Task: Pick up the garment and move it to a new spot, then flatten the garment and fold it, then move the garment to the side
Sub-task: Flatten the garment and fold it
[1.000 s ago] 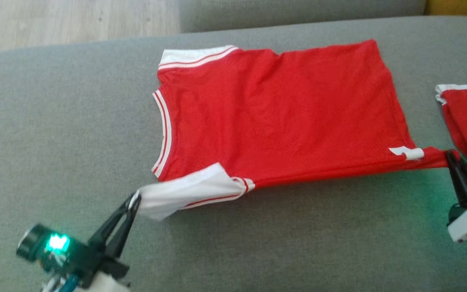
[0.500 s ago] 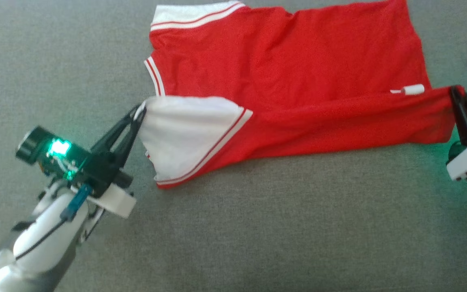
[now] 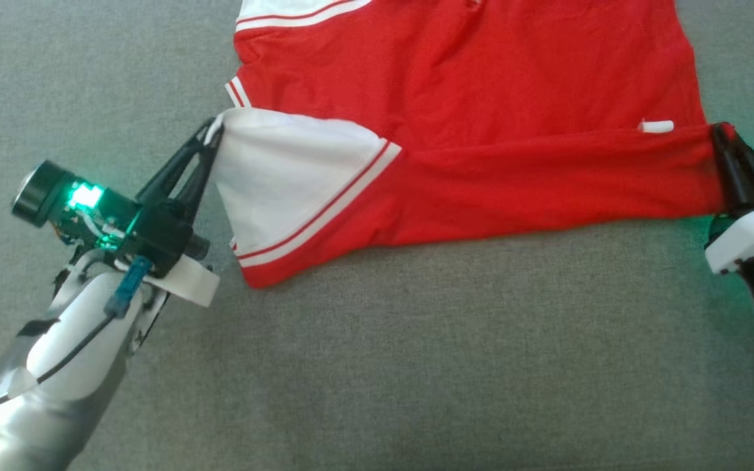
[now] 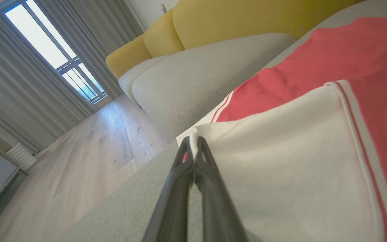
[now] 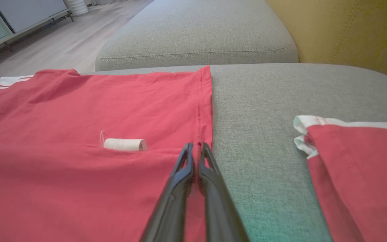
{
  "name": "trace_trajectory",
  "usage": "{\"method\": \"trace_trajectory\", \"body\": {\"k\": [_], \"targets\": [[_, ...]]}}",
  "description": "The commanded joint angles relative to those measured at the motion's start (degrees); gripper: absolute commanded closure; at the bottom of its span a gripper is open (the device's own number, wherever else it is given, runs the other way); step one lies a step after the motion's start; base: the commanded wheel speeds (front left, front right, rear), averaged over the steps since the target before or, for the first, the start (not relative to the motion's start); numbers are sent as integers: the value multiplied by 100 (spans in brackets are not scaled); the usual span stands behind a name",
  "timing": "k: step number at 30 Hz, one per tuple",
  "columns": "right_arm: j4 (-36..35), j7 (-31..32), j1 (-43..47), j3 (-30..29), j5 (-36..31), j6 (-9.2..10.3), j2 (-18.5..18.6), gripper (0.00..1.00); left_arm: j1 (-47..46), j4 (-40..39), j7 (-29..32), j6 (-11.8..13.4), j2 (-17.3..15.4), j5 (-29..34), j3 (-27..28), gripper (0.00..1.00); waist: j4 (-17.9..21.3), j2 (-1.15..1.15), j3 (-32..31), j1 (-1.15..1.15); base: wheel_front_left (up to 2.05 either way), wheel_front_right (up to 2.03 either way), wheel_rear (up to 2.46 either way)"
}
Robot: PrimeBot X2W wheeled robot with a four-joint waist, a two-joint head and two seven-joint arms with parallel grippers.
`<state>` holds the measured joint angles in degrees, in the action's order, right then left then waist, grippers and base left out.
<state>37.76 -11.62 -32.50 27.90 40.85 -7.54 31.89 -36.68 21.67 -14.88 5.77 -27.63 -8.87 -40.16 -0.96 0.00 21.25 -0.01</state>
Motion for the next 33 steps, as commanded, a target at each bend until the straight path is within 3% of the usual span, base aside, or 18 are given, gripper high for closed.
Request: {"method": "trace_trajectory", "body": {"k": [1,8,16,22,33], "targets": [[-21,-119,-44,98,25,5,88,0,-173,-8,-12,93,-118,-83,362,0,16,0,-54,1,0,0,0],[42,-315,33,53,39,5,-52,0,618,134,-12,401,335,-835,806,0,104,0,-362,1,0,0,0],[-372,-336,607,-349,-158,5,-364,0,2110,-402,149,567,872,-1780,923,0,249,0,-716,1,0,0,0],[-531,-337,851,-575,-321,5,-498,0,2533,-651,323,708,917,-1881,829,0,346,0,-754,1,0,0,0],[-601,-337,896,-691,-434,5,-596,0,2371,-474,821,963,740,-1794,816,0,413,0,-636,1,0,0,0]]}}
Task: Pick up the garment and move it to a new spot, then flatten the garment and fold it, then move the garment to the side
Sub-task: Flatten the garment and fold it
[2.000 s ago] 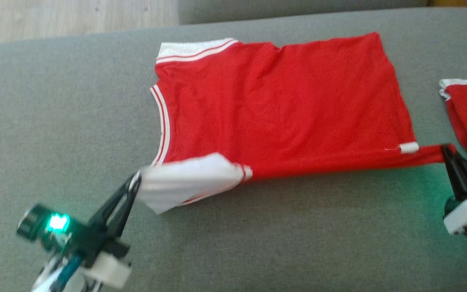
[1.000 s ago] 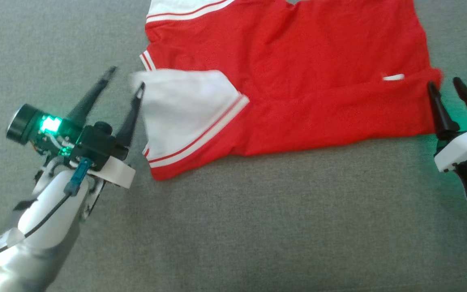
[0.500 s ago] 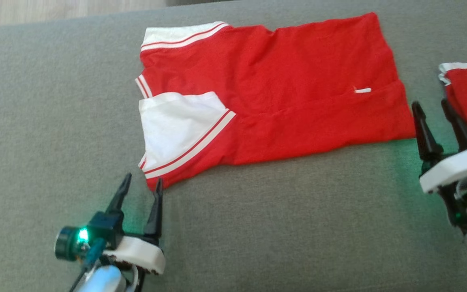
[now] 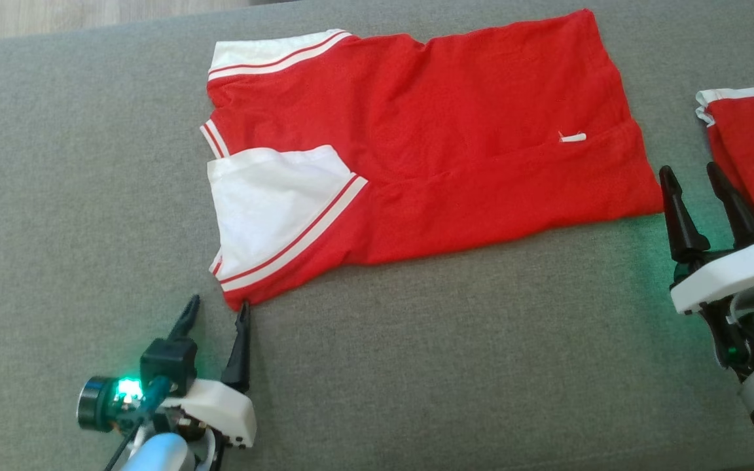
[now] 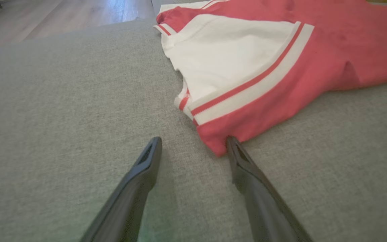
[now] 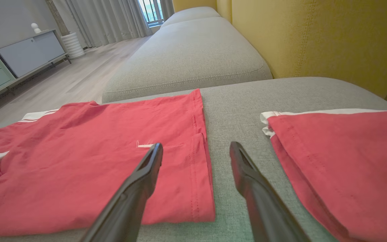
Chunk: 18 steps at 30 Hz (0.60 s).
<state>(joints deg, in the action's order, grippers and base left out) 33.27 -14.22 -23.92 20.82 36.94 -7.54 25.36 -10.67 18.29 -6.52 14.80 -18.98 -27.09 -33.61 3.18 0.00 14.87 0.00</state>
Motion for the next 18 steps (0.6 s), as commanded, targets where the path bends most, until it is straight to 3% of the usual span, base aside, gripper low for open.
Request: {"method": "trace_trajectory", "body": {"k": [1,2,4,5,7,9,11,18], "targets": [[-151,-77,37,11,-44,5,52,0,-243,-110,22,58,-121,25,146,6,-2,0,12,0,0,0,0],[-145,-77,37,9,-45,5,48,0,-250,-78,67,48,-117,19,124,25,-4,0,21,0,0,0,0],[-137,-77,29,7,-46,5,44,0,-272,-28,102,30,-104,9,95,46,-10,0,43,0,0,0,0],[-132,-77,23,6,-46,5,45,0,-287,-8,105,17,-102,17,75,53,-17,0,52,0,0,0,0],[-121,-77,9,6,-39,5,51,0,-319,28,121,-12,-90,15,43,57,-37,0,78,0,0,0,0],[-97,-77,1,20,-21,5,66,0,-362,51,119,-54,-79,26,2,73,-70,0,99,0,0,0,0],[-32,-77,-9,60,12,5,80,0,-409,74,103,-105,-83,42,-37,100,-101,0,111,0,0,0,0],[563,56,-160,177,321,5,97,0,-502,73,-19,-147,-138,82,-59,100,-217,0,111,0,0,0,0]]}}
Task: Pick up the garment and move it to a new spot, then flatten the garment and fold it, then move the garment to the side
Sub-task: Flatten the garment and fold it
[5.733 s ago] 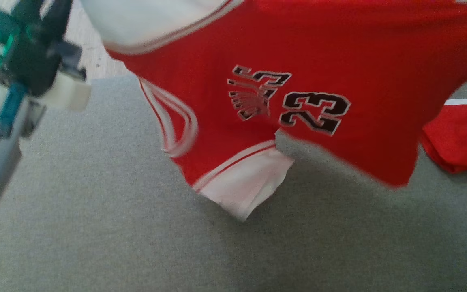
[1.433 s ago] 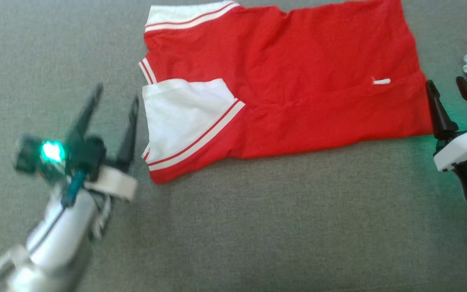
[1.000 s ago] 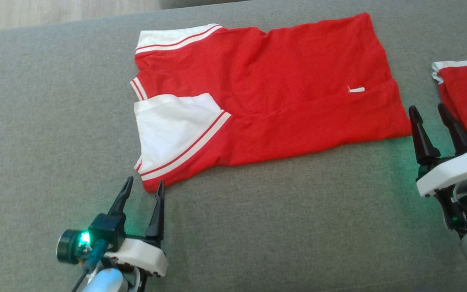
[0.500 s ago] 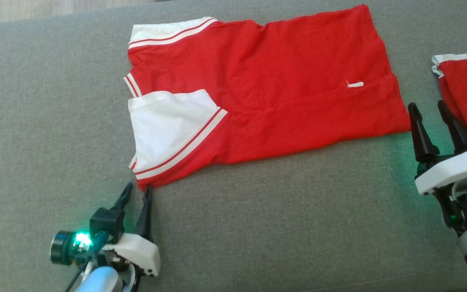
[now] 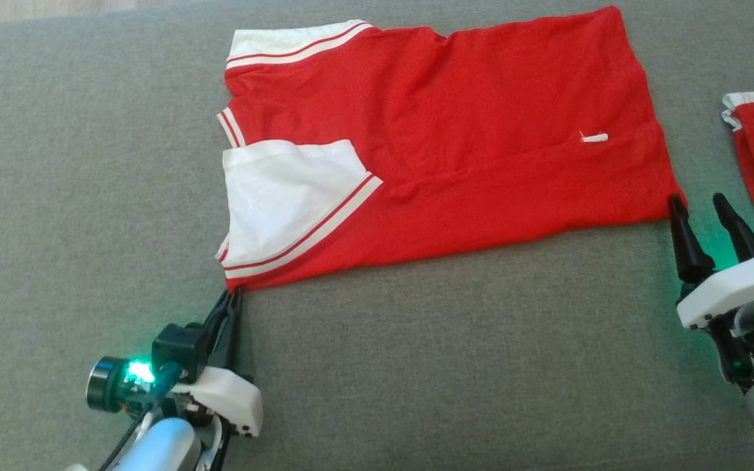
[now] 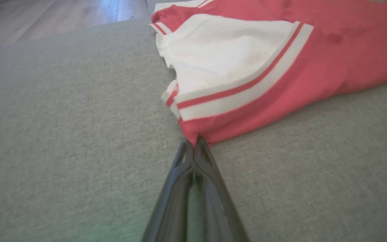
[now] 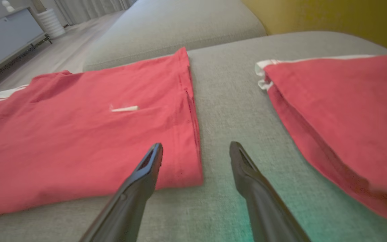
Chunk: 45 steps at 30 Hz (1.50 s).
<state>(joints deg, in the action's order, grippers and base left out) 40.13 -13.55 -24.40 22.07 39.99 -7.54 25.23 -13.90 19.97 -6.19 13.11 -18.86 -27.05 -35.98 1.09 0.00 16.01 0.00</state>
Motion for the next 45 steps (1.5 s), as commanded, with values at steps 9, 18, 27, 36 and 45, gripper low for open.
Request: {"method": "trace_trajectory", "body": {"k": [9,18,27,36,45], "targets": [[383,540,-326,387,550,5,91,75,-308,-200,-68,14,-216,128,128,100,-142,0,24,0,0,0,0],[182,713,-290,803,976,5,299,100,-241,-243,-100,35,-266,102,109,100,-152,0,-130,0,0,0,0],[-102,553,199,1073,1249,5,664,100,430,-735,-79,289,-394,-61,151,100,-133,0,-500,0,0,0,0],[-308,430,879,1090,1385,5,947,100,1158,-1395,140,544,-610,-108,38,100,-125,0,-783,0,0,0,0],[-565,434,1415,928,1334,5,1177,100,1695,-1914,453,600,-826,-122,-218,100,-88,0,-969,0,0,0,0]]}}
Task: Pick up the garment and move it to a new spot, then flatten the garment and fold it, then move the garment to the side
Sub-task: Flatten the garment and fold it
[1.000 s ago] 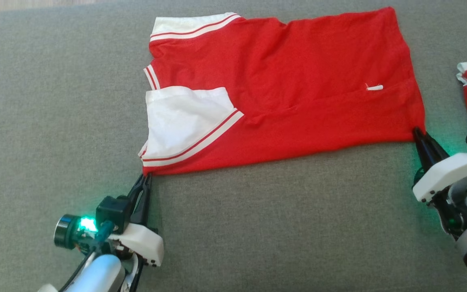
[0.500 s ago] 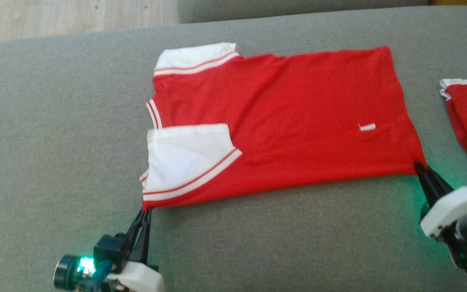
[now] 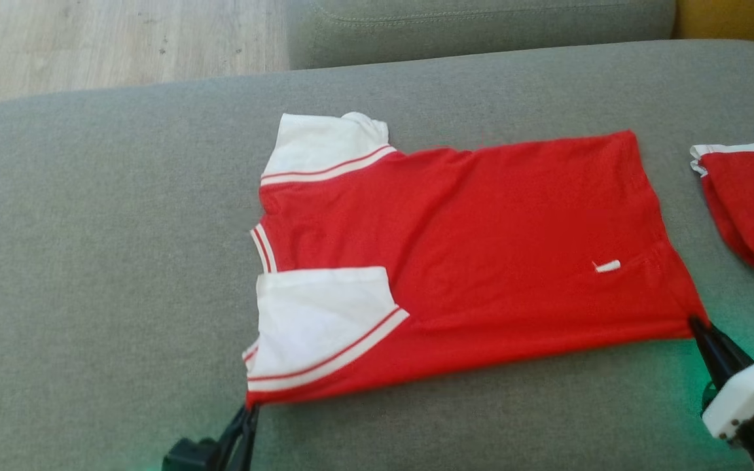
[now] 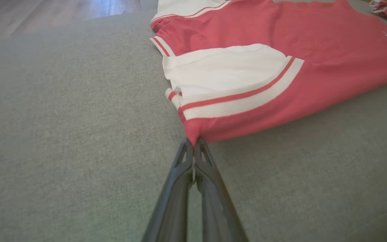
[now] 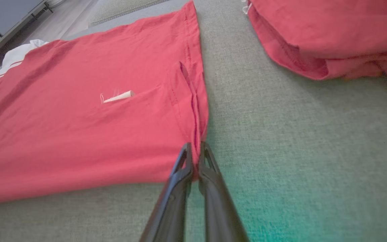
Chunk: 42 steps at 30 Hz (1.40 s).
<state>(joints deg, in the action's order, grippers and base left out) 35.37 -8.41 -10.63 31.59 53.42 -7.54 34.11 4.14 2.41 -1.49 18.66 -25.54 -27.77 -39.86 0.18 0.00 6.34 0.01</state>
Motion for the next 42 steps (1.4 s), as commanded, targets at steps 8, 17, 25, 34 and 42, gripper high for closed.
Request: {"method": "trace_trajectory", "body": {"k": [8,17,25,34,42], "targets": [[-276,40,483,-292,-166,5,350,100,149,-389,130,76,-230,-74,14,100,-37,0,-82,-1,0,0,0],[-571,235,1072,-764,-400,5,286,100,337,-491,230,128,-340,-87,-66,100,-56,0,-183,-1,0,0,0],[-811,464,1300,-1162,-649,5,136,100,412,-539,266,192,-350,-56,-137,100,-55,0,-147,-1,0,0,0],[-1194,439,1439,-1936,-1230,5,-111,0,80,-692,210,185,-280,-34,-46,0,-51,0,-2,-1,0,0,0],[-1987,652,1283,-2382,-1745,5,-391,0,-1827,-1171,781,-370,-624,48,435,0,55,0,631,-1,0,0,0]]}}
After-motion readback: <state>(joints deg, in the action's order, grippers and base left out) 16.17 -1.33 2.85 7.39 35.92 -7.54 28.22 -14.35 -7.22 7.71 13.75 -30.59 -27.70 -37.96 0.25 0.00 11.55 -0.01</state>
